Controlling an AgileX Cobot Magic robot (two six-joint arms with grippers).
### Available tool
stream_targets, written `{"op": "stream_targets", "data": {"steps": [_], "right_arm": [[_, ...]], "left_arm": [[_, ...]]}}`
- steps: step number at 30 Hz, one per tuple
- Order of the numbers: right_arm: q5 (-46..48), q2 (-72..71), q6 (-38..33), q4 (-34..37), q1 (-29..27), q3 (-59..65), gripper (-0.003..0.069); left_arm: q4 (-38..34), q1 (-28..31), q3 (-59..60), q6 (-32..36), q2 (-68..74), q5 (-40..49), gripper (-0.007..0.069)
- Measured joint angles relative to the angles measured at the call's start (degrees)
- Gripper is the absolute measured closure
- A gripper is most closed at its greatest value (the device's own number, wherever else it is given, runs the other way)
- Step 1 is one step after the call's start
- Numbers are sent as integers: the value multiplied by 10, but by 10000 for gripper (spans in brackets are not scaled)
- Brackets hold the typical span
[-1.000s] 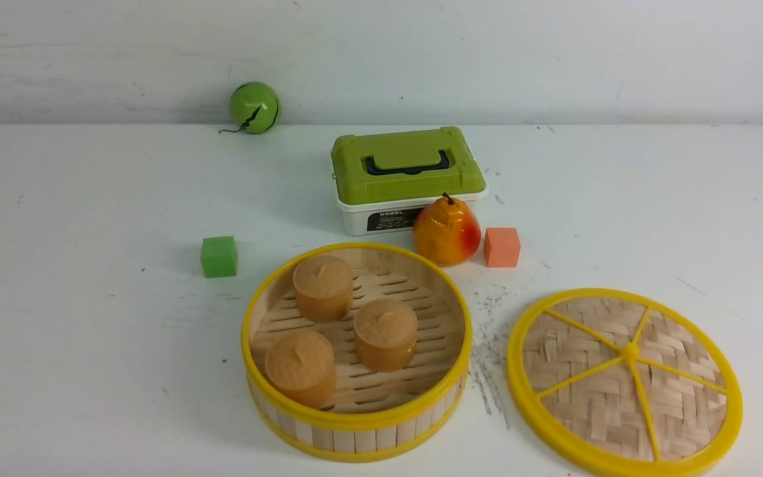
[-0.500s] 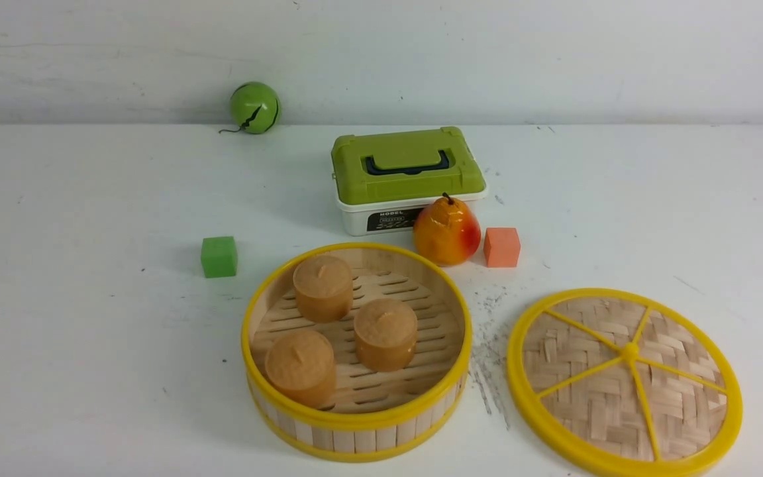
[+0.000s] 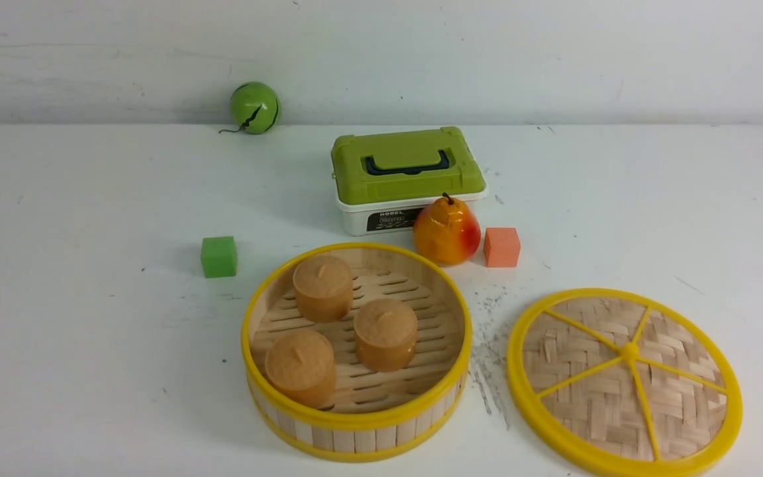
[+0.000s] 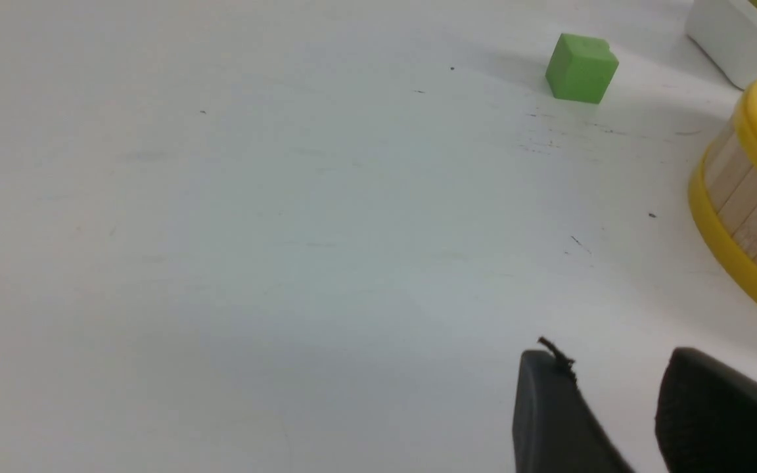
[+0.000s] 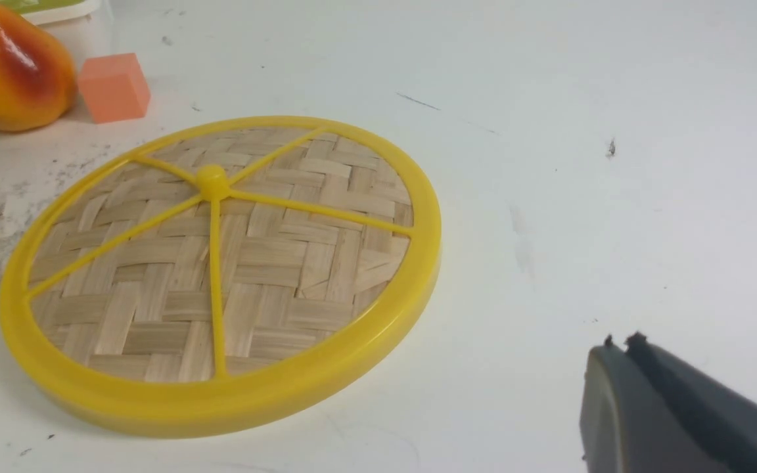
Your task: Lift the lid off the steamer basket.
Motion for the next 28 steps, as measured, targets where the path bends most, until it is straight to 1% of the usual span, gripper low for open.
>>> {"op": "stream_targets", "data": {"steps": [28], "right_arm": [[0,0,0,0,0,0,625]], "left_arm": [[0,0,0,0,0,0,386]]}}
